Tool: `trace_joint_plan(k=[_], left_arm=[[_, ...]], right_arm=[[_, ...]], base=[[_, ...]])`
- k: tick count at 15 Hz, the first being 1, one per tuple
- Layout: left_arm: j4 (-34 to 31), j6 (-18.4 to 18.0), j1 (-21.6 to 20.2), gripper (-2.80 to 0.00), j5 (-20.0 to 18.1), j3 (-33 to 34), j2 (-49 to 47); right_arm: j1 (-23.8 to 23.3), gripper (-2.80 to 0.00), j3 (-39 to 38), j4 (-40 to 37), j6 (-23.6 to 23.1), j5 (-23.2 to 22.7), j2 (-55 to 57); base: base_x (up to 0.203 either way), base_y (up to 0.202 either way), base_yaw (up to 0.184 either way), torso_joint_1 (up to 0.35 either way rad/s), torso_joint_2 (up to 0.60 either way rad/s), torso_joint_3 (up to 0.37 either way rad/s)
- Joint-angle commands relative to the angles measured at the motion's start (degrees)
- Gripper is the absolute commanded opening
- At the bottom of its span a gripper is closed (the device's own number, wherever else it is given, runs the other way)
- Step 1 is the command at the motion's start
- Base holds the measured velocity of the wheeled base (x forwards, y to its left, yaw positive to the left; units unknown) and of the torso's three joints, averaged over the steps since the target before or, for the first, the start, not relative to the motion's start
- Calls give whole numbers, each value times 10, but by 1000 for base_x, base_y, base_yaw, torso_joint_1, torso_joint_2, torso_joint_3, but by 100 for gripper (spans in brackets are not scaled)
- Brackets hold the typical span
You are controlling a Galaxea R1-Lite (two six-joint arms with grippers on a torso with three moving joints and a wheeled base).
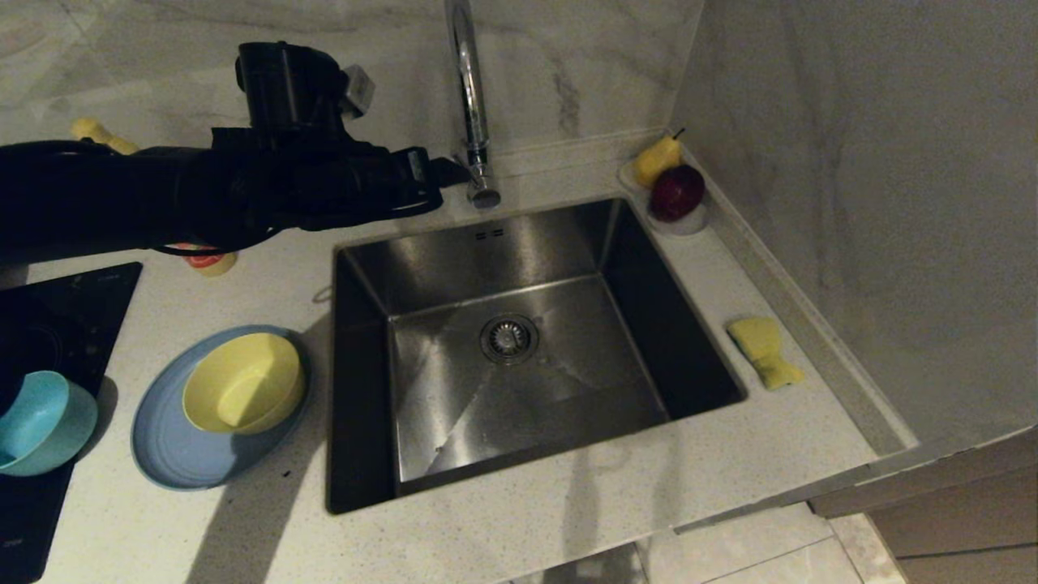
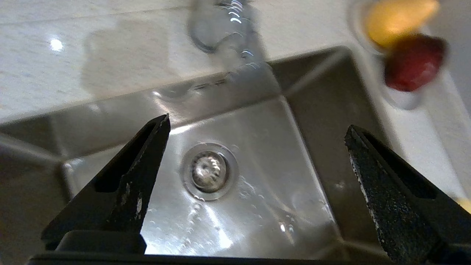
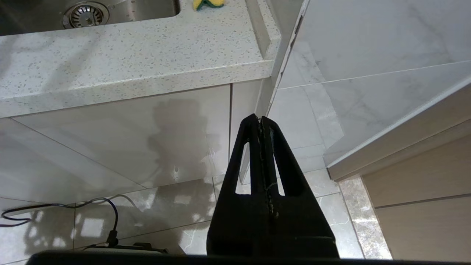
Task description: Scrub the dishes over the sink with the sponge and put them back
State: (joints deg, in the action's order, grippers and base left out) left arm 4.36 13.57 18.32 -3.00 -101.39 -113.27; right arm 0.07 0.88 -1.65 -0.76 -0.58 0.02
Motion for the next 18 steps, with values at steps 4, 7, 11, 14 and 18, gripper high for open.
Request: trace_joint_plan(k=[4, 7, 11, 14, 18], left_arm=[[113, 5, 14, 0, 6, 69, 34], [116, 7, 15, 0, 6, 65, 36], [115, 8, 15, 0, 1, 62, 35], [114, 8, 15, 0, 1, 60, 34], [116, 9, 15, 0, 0, 60, 33]], right_arm=[[0, -280, 0, 0, 0, 0, -1], [0, -280, 0, 0, 0, 0, -1], [0, -280, 0, 0, 0, 0, -1], [0, -280, 0, 0, 0, 0, -1], [0, -280, 0, 0, 0, 0, -1]], base=[[0, 0, 0, 0, 0, 0], [0, 0, 0, 0, 0, 0], [0, 0, 0, 0, 0, 0], [0, 0, 0, -1, 1, -55], [0, 0, 0, 0, 2, -178]])
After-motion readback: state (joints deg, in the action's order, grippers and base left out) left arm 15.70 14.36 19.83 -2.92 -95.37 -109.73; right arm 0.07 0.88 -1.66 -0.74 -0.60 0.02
